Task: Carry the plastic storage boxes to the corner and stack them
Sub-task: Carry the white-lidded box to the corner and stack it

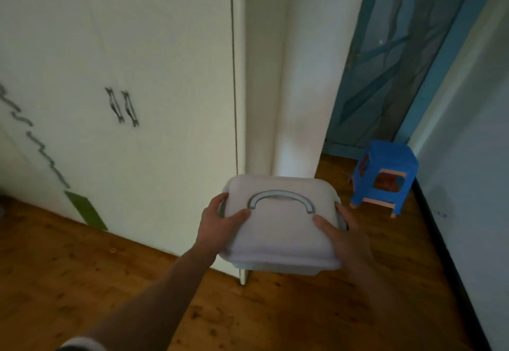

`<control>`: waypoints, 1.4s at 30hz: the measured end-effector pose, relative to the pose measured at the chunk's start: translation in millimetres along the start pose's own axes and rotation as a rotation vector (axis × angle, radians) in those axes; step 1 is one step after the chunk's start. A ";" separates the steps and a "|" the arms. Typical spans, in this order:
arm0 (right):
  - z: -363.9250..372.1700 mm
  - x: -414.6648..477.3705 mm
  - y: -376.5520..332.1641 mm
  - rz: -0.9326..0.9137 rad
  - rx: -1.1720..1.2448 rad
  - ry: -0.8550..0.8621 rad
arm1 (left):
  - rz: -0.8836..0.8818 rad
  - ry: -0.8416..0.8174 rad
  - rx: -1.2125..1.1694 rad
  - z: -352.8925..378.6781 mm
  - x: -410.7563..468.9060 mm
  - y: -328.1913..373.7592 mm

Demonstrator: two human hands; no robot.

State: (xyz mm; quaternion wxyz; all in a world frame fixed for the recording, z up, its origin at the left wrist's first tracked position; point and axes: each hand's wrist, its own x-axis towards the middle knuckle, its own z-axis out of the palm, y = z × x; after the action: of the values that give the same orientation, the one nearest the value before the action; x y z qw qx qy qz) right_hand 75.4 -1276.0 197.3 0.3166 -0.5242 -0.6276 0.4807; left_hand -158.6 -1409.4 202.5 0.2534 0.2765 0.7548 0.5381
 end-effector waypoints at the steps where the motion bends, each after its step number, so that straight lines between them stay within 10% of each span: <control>1: 15.4 -0.7 -5.7 -0.006 0.001 -0.025 | -0.003 0.022 0.000 -15.5 2.4 -5.5; 20: 258.7 1.4 -76.1 -0.160 -0.055 -0.537 | -0.256 0.527 -0.102 -216.8 -11.7 -80.1; 42: 413.3 71.0 -140.8 -0.325 -0.068 -1.005 | -0.439 1.014 -0.173 -253.0 27.3 -74.9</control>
State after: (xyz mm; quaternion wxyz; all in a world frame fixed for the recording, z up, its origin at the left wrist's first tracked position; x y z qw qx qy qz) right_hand -364.6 -1318.2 182.0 0.0298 -0.1350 -0.7904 0.5968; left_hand -361.2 -1580.7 202.8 -0.0138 -0.2024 0.7752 0.5982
